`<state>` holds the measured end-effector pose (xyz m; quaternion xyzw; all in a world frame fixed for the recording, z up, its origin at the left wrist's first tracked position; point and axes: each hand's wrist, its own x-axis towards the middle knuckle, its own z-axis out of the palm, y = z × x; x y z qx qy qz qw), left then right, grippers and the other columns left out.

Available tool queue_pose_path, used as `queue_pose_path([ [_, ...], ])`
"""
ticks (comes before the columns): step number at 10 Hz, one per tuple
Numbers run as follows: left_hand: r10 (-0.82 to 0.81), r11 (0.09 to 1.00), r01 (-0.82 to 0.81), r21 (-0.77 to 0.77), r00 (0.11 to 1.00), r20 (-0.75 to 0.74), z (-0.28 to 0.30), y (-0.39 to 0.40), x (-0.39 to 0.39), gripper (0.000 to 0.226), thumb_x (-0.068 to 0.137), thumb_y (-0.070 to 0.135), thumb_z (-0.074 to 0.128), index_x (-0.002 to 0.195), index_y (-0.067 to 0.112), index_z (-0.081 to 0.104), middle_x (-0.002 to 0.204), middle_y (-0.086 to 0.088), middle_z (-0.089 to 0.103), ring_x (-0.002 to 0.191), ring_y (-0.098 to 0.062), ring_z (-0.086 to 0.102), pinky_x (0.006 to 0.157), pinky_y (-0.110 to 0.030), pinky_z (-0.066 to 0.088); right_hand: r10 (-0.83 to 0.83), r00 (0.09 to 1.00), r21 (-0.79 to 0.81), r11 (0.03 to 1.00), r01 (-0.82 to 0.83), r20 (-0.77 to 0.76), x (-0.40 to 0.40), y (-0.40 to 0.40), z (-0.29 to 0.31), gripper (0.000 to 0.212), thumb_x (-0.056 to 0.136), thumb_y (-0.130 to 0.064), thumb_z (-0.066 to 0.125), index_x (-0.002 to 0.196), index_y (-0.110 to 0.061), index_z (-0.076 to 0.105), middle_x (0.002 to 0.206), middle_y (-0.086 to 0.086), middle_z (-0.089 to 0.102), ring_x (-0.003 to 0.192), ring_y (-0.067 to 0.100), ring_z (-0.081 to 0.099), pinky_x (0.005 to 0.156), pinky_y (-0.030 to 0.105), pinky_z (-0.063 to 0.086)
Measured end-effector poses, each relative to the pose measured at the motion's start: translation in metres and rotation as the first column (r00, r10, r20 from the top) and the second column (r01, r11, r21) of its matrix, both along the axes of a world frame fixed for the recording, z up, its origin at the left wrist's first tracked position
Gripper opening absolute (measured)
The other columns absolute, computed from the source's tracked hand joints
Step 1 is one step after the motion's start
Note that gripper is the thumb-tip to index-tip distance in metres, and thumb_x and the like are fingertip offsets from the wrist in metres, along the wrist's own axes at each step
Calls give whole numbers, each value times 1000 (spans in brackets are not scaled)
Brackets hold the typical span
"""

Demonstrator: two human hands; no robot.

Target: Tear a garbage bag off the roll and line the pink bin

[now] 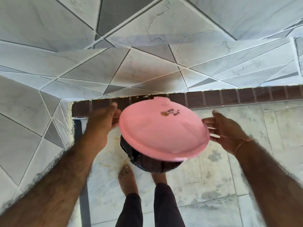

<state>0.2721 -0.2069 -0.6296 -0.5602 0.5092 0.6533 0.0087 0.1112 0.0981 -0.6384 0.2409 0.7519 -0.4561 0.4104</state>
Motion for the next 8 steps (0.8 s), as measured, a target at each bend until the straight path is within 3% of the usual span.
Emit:
queue_pose_path([
  [1,16,1000,-17,4,994,106,-25,16,24,22,90,27,61,75,11,65,82,-14,69,83,-28,66,85,-43,57,74,997,79,994,-76,34,23,2,-21,36,93,-43,47,106,-17,68,103,-2,71,94,17,62,86,41,39],
  [2,-48,996,61,-59,979,198,-46,35,40,28,77,31,62,61,9,63,76,-22,68,74,-27,63,83,-52,56,161,986,90,984,-157,-43,48,-6,-43,32,95,-30,46,113,-12,64,111,4,67,104,23,61,72,30,41],
  [3,-257,926,325,-192,916,309,-61,52,48,25,82,30,54,71,8,62,75,-14,66,76,-28,61,70,-40,52,326,942,190,933,-306,-81,69,-13,-64,46,91,-25,44,134,-9,50,128,16,59,118,36,57,82,45,55],
  [4,-452,688,591,-420,803,390,-64,70,55,27,93,22,52,113,9,65,115,-9,67,107,-28,62,89,-33,49,640,737,483,726,-489,-216,93,-22,-65,50,93,-19,42,143,-17,40,148,10,46,132,34,47,108,52,41],
  [5,-639,201,777,-596,565,522,-71,86,64,42,90,25,61,131,15,57,137,-6,58,123,-26,57,105,-41,44,914,315,648,403,-647,-254,121,-35,-60,60,89,-9,41,147,-19,35,159,6,31,147,28,25,114,52,32],
  [6,-724,-71,881,-468,278,632,-78,93,68,50,90,33,61,138,24,51,148,-2,49,134,-27,49,110,-49,42,982,168,613,186,-768,-87,133,-38,-60,71,89,-7,36,154,-23,12,165,6,4,152,26,0,120,52,15],
  [7,-731,-139,898,-416,190,656,-73,91,65,55,90,35,60,142,24,44,153,-2,42,139,-29,43,111,-52,39,985,164,606,166,-778,-59,131,-43,-52,72,90,-7,33,155,-24,6,165,5,-3,152,27,-6,120,52,10],
  [8,-724,-152,905,-397,172,668,-56,90,60,56,91,35,58,143,23,42,155,-4,38,140,-30,41,112,-52,37,984,158,614,173,-770,-79,125,-48,-38,72,90,-7,33,155,-25,8,165,4,0,152,28,-3,120,51,10],
])
